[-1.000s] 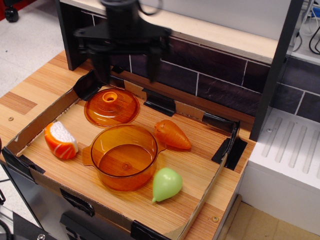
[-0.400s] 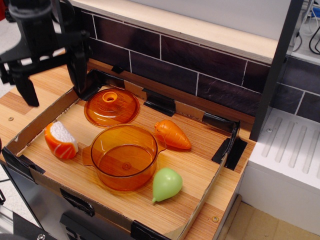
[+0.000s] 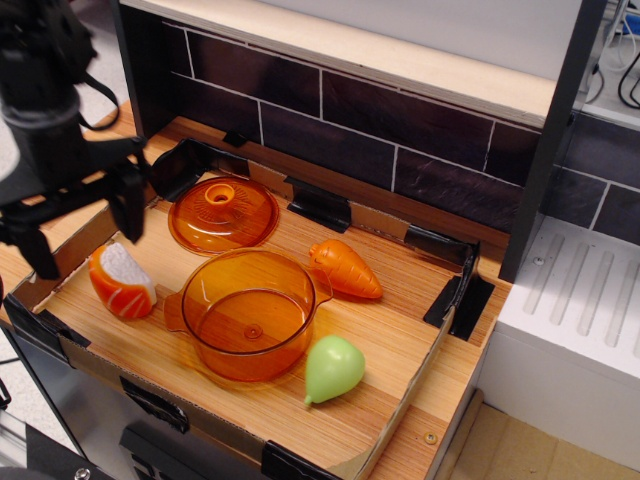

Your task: Put sushi in pot

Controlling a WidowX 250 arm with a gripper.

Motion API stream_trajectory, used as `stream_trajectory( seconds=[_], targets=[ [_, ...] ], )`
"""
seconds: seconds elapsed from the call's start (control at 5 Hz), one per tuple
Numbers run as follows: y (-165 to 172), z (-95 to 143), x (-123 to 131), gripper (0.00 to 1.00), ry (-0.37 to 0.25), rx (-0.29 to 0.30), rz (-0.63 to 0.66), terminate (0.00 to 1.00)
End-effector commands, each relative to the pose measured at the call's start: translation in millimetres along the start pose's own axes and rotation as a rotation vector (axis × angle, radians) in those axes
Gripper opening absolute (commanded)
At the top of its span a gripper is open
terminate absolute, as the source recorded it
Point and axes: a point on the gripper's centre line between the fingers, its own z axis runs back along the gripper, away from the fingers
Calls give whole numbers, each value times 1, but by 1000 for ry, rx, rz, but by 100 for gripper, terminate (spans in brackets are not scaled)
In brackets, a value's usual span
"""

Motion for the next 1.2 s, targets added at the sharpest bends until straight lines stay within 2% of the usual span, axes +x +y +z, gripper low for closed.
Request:
stream_trajectory(
  seconds=[0.0,0.2,0.4,0.6,1.0],
  targets=[
    [-5,-27,-2,100,-33,-37,13,0],
    [-9,-42,-3,100,-43,3,21,0],
    [-9,-47,-4,0,-43,19,12,0],
    [-12,-31,-5,0,-45,-15,-1,0],
    [-26,21,-8,0,-114,-107,1,0]
  ],
)
